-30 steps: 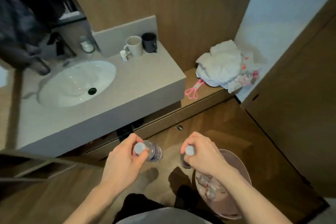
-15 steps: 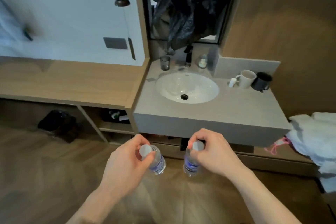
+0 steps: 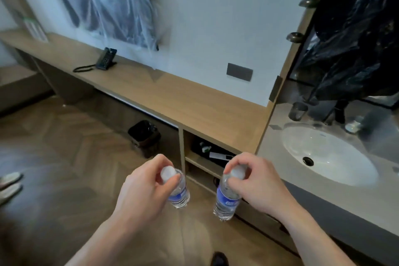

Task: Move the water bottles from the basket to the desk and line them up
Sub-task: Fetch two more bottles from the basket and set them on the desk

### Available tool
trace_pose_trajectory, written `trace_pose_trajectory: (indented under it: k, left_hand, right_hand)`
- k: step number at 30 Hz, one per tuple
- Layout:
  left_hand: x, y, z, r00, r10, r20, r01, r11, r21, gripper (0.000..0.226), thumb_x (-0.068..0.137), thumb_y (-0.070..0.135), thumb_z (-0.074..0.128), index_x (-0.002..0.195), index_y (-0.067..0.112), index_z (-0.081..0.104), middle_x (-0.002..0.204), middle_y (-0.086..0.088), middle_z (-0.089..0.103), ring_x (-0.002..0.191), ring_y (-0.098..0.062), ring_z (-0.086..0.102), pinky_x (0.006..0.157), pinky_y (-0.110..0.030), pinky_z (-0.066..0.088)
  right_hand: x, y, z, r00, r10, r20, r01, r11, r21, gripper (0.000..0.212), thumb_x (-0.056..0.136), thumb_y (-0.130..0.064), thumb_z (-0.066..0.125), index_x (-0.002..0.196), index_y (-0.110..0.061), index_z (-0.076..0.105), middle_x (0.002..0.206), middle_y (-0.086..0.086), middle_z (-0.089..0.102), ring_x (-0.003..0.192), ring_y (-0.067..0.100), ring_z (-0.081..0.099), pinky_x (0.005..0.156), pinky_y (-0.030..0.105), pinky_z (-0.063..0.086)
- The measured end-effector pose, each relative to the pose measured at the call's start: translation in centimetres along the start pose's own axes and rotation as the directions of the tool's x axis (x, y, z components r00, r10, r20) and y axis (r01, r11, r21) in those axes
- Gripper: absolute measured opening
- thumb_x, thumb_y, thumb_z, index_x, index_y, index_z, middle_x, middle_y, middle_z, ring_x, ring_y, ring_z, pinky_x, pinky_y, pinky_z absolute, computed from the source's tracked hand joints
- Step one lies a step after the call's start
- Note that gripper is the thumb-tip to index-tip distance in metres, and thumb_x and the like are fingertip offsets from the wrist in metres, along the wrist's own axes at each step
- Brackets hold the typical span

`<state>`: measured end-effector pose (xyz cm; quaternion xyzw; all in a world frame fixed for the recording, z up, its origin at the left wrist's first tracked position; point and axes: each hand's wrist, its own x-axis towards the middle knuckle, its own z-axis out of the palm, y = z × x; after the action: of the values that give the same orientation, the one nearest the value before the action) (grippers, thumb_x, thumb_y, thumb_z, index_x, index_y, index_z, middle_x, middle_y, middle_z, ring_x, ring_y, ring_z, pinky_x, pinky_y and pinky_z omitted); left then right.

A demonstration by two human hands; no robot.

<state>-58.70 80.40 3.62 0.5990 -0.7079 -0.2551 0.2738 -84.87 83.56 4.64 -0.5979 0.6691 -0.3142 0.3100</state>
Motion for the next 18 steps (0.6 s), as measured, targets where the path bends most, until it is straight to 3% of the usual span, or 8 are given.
trace_pose_trajectory:
  k: [7, 13, 18]
  left_hand:
    - [6.2, -6.1, -6.5, 0.971, -0.126, -0.205, 0.13, 0.992, 0.006, 0.015, 0.09, 0.039, 0.076, 0.087, 0.034, 0.062, 0.071, 0.018, 0.065, 0.079, 0.004, 0.061, 0.056, -0.011, 0.037]
    - [14.1, -12.0, -10.7, 0.934, -0.214, -0.287, 0.24, 0.969, 0.057, 0.018, 0.088, 0.042, 0.078, 0.088, 0.033, 0.062, 0.071, 0.014, 0.064, 0.066, -0.012, 0.059, 0.06, -0.03, 0.048]
    - [20.5, -16.1, -14.7, 0.896, -0.282, -0.344, 0.314, 0.948, 0.042, 0.019, 0.088, 0.042, 0.077, 0.097, 0.034, 0.062, 0.078, 0.015, 0.067, 0.069, -0.014, 0.061, 0.065, -0.036, 0.052]
  right_hand:
    - [11.1, -6.7, 6.9, 0.977, -0.11, 0.183, 0.107, 0.994, 0.026, 0.013, 0.083, -0.027, 0.079, 0.088, -0.038, 0.073, 0.097, -0.021, 0.068, 0.095, 0.005, 0.066, 0.068, 0.02, 0.056]
    - [21.6, -10.3, 11.8, 0.944, -0.205, 0.259, 0.196, 0.979, 0.06, 0.014, 0.081, -0.021, 0.077, 0.084, -0.034, 0.074, 0.09, -0.021, 0.069, 0.082, -0.005, 0.063, 0.056, 0.009, 0.048]
    - [31.6, -14.1, 15.9, 0.908, -0.253, 0.333, 0.253, 0.966, 0.044, 0.016, 0.079, -0.02, 0.074, 0.082, -0.036, 0.074, 0.093, -0.021, 0.069, 0.079, -0.003, 0.061, 0.06, 0.013, 0.043]
